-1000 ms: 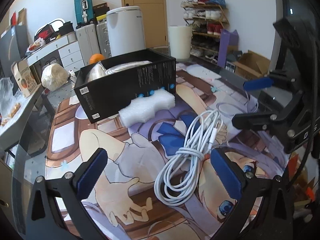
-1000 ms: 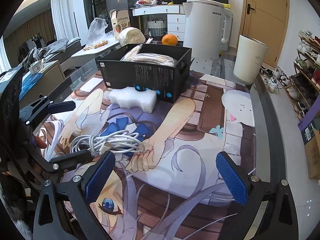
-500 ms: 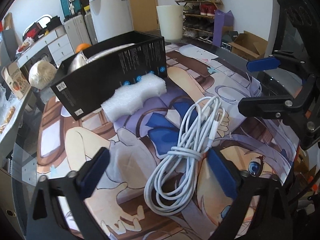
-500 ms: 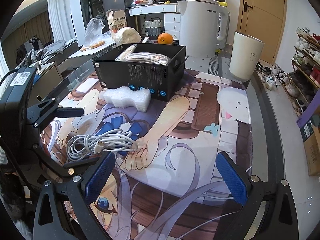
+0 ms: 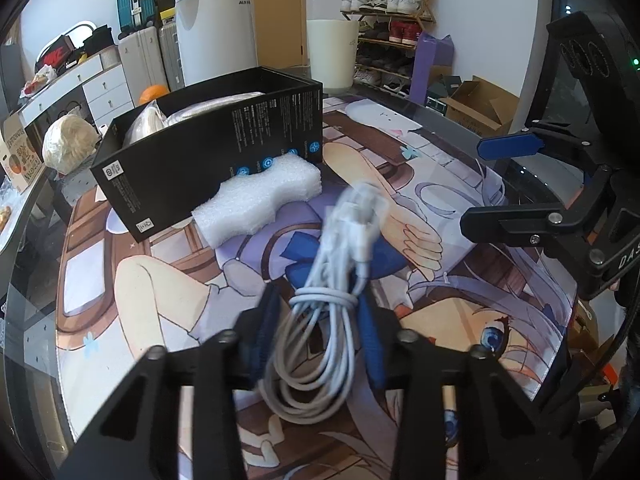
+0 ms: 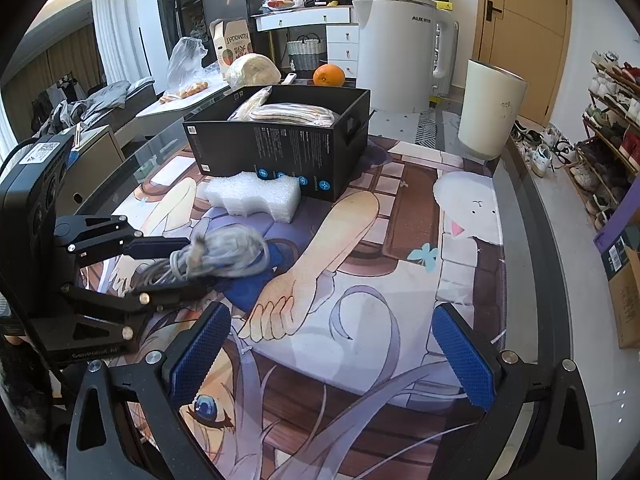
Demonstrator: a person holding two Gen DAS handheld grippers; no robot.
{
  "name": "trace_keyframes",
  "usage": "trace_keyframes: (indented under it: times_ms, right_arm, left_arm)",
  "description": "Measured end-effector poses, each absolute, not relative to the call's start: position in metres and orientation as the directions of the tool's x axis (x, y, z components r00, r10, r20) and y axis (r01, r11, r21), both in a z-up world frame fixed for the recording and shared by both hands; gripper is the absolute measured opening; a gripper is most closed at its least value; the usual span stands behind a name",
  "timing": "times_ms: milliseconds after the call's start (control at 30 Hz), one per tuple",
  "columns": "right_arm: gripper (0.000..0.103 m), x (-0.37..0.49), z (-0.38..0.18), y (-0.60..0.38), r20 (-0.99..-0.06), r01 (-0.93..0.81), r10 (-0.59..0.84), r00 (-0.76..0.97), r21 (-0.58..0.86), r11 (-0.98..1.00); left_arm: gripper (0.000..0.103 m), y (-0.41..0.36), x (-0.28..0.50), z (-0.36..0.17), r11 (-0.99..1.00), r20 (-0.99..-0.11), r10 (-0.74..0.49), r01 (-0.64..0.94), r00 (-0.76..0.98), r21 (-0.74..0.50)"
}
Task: Organize soft objects
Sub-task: 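Grasp the white cable with the left tool while the right tool grasps the white foam block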
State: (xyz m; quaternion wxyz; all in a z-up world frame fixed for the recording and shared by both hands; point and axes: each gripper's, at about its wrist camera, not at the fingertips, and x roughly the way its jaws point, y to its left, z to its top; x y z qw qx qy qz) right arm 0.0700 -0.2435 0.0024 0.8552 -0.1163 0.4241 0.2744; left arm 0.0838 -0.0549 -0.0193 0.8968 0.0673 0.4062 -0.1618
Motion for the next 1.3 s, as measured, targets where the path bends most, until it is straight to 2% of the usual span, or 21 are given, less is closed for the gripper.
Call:
trace_keyframes:
  times_ms: [67,400,800,1300]
  right_arm:
    - [0.102,0.070,0.002,-0.243,-0.789,-0.567,0.370,0.490,0.034,0.823]
    - [0.102,0.074,-0.002,-0.243,-0.793,-0.544,0.366,0.486,0.054,0.837]
    - [0.102,0.085,-0.009,-0.217,-0.797,-0.531,0.385,0.466,0.096,0.842]
    - [0.102,0.114,-0.011,-0.146,-0.806,-0.571,0.374,0.460,0.054,0.819]
  left_arm:
    - [0.030,-0.052,0.083,-0.018,0.938,-0.744,-0.242,0.345,0.622,-0.016]
    - [0.030,-0.021,0.076,-0.015,0.964,-0.724,-0.180,0.266,0.666,0.005]
    - [0.030,0.024,0.077,-0.006,0.991,-0.668,-0.130,0.121,0.733,-0.059]
    - [0.030,0.043,0.080,-0.005,0.991,-0.629,-0.108,0.033,0.770,-0.129]
